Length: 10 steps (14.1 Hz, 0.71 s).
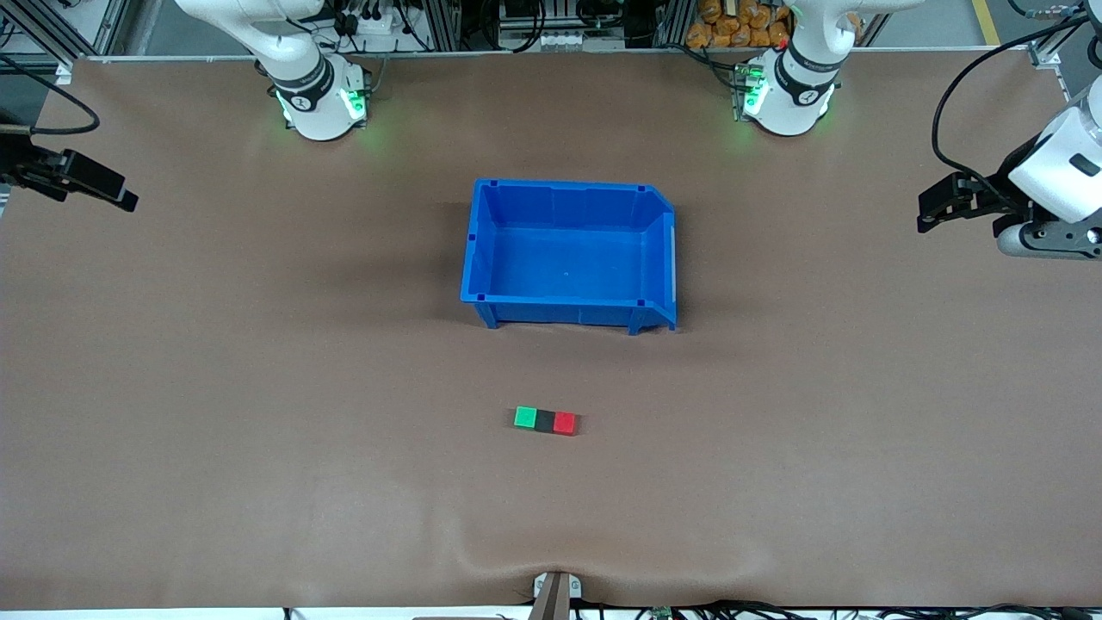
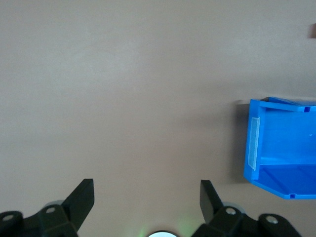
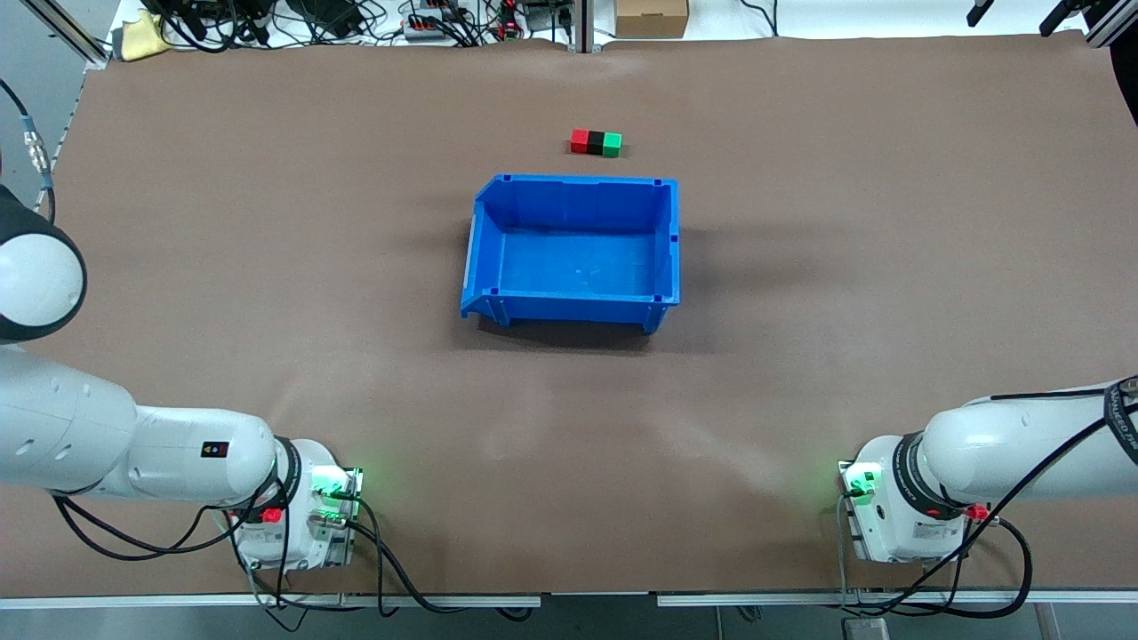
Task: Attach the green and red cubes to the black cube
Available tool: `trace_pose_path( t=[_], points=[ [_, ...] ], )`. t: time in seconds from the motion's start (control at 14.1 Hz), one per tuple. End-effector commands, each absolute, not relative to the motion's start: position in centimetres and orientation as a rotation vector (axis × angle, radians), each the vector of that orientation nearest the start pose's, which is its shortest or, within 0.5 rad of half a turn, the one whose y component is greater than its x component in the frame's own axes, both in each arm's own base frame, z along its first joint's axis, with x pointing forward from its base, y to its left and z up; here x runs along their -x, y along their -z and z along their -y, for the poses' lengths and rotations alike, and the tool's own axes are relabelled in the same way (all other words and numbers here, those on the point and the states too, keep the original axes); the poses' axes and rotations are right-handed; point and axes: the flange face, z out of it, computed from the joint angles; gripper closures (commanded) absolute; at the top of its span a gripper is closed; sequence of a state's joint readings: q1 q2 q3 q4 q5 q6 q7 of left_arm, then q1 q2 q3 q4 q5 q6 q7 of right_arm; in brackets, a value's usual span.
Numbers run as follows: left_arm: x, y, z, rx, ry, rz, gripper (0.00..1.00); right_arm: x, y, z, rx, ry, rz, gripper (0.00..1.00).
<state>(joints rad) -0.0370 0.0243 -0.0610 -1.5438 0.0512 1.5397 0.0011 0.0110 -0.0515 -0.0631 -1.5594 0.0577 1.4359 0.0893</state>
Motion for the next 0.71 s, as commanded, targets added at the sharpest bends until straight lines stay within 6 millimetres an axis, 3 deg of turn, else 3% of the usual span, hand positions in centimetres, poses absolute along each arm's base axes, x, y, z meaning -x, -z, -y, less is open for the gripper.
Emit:
trace_pose_path(
  t=[0.0,0.64],
  points=[
    [-55.39,-62.61,5.0,3.067,-0.037,-0.174,0.04,-51.44,-64.76,3.73,3.115,-0.089,-0.091,0.0],
    [-55.44,-62.6,5.0,3.067,-0.038,-0.183,0.02,-51.6,-64.93,3.44,3.117,-0.085,-0.081,0.0]
  ],
)
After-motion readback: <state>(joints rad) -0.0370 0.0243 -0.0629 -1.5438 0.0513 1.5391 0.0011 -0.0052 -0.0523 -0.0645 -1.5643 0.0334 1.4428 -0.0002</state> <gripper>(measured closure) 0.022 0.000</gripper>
